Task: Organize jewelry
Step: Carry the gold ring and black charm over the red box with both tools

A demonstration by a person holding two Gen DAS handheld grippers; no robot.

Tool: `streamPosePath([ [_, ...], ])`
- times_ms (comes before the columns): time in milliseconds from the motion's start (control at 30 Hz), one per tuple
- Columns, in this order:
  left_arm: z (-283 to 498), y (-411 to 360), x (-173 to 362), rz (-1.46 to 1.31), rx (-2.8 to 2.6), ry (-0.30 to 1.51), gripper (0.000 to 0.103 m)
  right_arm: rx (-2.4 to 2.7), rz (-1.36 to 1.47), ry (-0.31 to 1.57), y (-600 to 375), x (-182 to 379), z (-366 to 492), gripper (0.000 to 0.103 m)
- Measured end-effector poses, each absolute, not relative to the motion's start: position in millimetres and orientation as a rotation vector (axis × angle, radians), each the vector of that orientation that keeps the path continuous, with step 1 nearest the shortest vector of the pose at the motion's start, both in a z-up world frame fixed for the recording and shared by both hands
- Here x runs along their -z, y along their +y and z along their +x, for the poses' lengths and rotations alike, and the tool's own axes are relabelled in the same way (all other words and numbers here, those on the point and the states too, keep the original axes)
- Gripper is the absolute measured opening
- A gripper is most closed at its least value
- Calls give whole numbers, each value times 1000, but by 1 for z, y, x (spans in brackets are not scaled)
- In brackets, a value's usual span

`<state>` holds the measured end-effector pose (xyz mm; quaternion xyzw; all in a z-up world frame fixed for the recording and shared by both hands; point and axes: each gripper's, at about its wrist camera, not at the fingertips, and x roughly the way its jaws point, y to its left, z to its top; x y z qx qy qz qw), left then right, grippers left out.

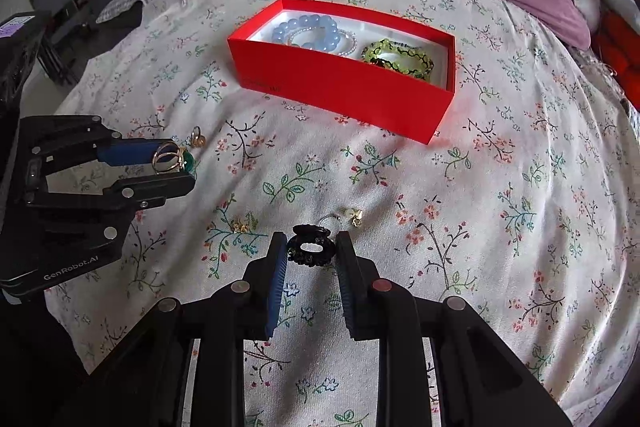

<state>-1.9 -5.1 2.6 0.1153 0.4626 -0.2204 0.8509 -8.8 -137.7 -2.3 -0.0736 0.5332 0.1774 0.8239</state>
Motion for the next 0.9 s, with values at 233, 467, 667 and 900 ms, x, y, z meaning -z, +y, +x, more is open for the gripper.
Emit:
streamPosePath([
  [233, 10, -9, -19, 209, 449, 963, 29, -361, -132, 1120, -141, -13, 1, 26],
  [467, 24, -17, -32, 183, 430, 948, 29, -337, -101, 1083, -146, -31, 14, 26],
  [667, 42, -20, -42, 124, 400, 940, 29, -310, -50, 1056, -152, -44, 30, 26],
  [900, 65, -23, -47, 66, 340, 926, 29, -257, 21, 1042, -159, -48, 57, 26],
])
